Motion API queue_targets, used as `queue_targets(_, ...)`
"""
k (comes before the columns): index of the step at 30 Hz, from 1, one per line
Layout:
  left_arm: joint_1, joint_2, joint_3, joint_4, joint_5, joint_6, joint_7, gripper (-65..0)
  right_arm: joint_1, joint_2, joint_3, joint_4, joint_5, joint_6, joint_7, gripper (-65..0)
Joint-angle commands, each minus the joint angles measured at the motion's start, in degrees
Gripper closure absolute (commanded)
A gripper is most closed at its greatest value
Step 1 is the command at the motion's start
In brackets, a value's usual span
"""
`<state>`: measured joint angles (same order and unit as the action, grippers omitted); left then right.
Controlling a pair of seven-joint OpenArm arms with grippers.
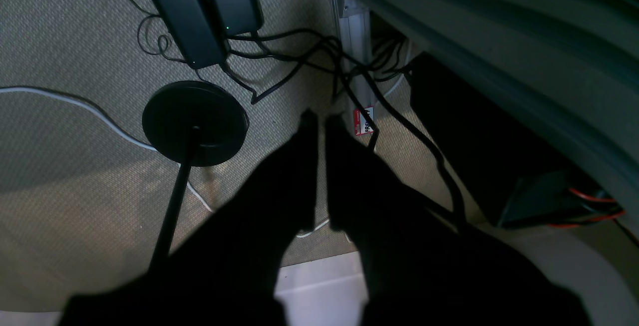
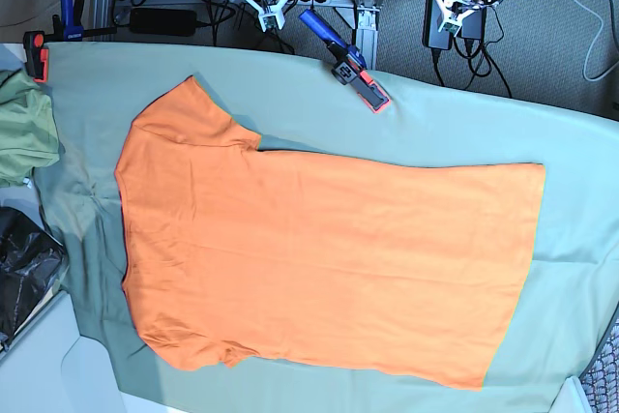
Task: Fold the T-shirt properly
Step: 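Move both grippers from rest toward the orange T-shirt's shoulder corners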
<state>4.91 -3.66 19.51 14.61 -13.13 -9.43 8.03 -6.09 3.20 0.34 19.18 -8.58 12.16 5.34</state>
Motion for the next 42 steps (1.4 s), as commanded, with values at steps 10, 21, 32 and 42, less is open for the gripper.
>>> queue_targets(10, 0.22, -0.04, 0.09, 0.33, -0.15, -0.26, -1.75, -2.8, -0.46, 0.48, -0.04, 0.39, 0.20, -4.28, 1.09, 0.0)
queue_targets(21, 4.55, -3.13, -0.57, 1.46, -5.09, -16.20, -9.55, -2.8, -5.29, 2.01, -0.04, 3.23, -0.26, 0.35, 1.09, 0.0)
queue_targets(32, 23.34, -10.88, -14.19, 25.99, -11.54, -20.41, -9.53, -2.8, -26.62, 12.63, -0.04, 24.70, 9.03, 8.24, 1.11, 0.0)
queue_targets(42, 42.21, -16.57, -21.68, 64.41, -17.97, -20.52, -4.61, -2.8, -52.19, 23.96, 3.04, 60.52, 17.62, 8.68, 1.11, 0.0)
